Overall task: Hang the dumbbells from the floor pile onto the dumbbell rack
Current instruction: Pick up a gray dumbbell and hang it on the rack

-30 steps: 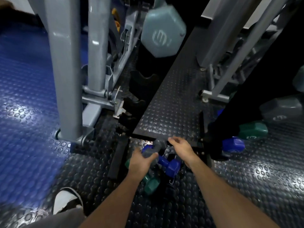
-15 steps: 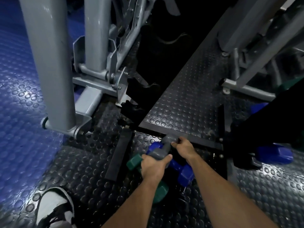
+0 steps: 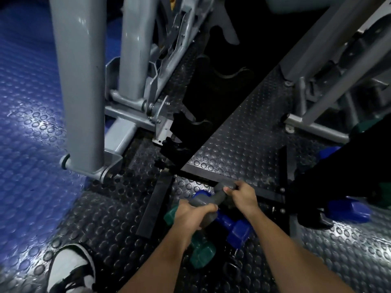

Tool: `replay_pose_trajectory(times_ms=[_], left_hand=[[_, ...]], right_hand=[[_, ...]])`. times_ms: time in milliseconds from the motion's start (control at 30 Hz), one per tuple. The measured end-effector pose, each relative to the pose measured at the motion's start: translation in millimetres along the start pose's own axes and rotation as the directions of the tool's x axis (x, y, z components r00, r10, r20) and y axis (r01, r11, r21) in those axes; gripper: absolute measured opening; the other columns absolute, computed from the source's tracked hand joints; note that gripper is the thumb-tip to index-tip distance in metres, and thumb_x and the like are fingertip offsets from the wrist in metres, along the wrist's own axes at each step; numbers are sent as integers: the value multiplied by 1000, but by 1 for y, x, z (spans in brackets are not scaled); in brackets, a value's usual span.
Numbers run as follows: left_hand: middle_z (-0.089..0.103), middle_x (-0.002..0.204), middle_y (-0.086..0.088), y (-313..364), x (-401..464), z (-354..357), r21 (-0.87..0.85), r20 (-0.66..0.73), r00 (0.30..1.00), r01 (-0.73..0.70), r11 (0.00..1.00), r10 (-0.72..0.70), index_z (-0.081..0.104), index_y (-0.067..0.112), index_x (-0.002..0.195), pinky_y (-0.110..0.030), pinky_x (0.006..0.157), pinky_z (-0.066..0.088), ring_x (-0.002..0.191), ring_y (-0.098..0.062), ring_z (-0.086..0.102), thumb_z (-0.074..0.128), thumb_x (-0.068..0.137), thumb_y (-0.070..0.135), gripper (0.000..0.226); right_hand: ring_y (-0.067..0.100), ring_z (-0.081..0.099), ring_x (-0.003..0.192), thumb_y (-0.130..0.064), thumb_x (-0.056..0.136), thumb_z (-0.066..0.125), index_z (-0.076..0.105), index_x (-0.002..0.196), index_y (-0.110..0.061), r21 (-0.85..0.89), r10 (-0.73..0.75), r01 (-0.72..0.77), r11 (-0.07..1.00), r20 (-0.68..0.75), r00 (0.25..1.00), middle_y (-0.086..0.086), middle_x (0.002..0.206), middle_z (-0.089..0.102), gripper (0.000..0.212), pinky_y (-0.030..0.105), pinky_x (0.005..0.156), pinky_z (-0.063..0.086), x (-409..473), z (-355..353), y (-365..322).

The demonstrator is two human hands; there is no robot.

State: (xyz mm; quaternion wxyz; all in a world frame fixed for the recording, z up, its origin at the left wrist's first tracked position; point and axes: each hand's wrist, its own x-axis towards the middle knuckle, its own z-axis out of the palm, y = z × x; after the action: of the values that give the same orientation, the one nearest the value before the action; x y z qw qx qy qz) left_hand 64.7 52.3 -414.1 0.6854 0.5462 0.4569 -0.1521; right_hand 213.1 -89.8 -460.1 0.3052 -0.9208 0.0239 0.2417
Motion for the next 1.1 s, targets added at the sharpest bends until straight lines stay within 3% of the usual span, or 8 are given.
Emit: replay_pose_trajectory(times_ms=[133,267,400,600,767,900,1033,1100], left_hand=[[79,96,0,35,-48,-25,-48,159,984,-69,996,76,66,16,112,-32,68,59,89,-16,75,93,65,44,61],[79,106,1,70,-101,-48,-22,345,928,-143,989,142,67,19,121,-44,90,59,102,-22,75,93,67,45,65],[78,111,-2,101,-156,-63,-90,394,899,-171,981,192,63,18,127,-40,86,61,103,-23,75,98,62,32,75],[73,120,-21,127,-217,-95,-201,437,872,-145,969,221,68,1,126,-54,103,52,114,-38,69,91,70,9,61],[73,113,-26,131,-253,-109,-286,306,892,-246,926,332,72,-2,115,-60,98,51,107,-44,71,91,61,2,57],[76,99,-24,124,-274,-112,-340,127,882,-392,855,454,69,0,110,-54,88,57,88,-39,73,94,44,0,71],[78,93,-13,129,-287,-112,-312,-33,820,-552,773,572,67,10,106,-37,71,59,84,-30,75,92,54,-7,60],[78,90,-7,141,-285,-116,-285,-110,776,-624,728,622,67,14,103,-32,68,57,80,-22,75,91,55,-7,57]], right_hand=[[16,69,83,-36,89,77,68,97,-19,26,-51,51,998,-21,999,-1,91,73,21,32,75,56,-29,-42,-24],[9,68,77,-32,87,79,69,86,-25,82,-99,99,992,-9,995,-2,87,74,13,22,64,55,-64,-78,-54],[16,76,83,-36,79,85,74,86,-24,193,-93,87,977,26,995,-4,88,79,17,45,83,63,-102,-105,-89],[20,77,81,-34,81,83,79,77,-20,259,-125,105,960,61,990,-4,78,79,16,49,82,63,-160,-113,-131],[17,77,86,-57,70,81,79,85,-28,319,-234,191,929,104,967,-5,87,80,33,48,86,62,-181,-105,-152],[19,77,90,-36,90,77,79,101,-19,430,-351,296,853,52,935,0,95,80,21,48,92,60,-197,-105,-187],[30,73,91,-29,105,56,67,116,-7,678,-156,147,720,-48,987,16,109,74,27,42,83,61,-189,-125,-215],[31,69,105,-35,109,46,62,128,-6,748,-82,135,650,-108,991,14,120,69,39,42,92,55,-183,-142,-227]])
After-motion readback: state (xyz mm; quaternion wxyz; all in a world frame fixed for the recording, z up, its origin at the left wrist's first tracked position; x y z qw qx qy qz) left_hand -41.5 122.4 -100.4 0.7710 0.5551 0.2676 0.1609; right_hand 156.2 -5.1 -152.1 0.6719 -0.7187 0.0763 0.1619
